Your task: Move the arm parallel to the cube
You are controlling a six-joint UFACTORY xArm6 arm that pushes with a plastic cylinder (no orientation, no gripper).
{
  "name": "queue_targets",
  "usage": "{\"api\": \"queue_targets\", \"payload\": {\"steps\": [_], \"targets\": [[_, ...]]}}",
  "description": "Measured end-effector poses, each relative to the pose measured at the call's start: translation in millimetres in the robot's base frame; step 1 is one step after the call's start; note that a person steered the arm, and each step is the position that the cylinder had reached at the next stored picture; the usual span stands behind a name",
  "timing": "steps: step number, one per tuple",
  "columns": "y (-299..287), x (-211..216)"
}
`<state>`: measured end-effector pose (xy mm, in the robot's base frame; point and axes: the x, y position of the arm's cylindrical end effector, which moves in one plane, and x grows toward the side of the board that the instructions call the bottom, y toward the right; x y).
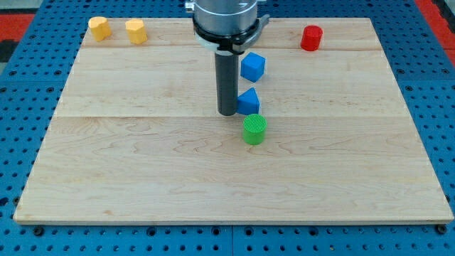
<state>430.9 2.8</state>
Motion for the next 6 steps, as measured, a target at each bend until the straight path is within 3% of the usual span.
{"api": "queue_targets", "payload": {"steps": [1,2,4,6], "targets": [[7.2,0.0],[-25.0,-2.2],[-83.2,-88.0],[-87.8,-131.3]]}}
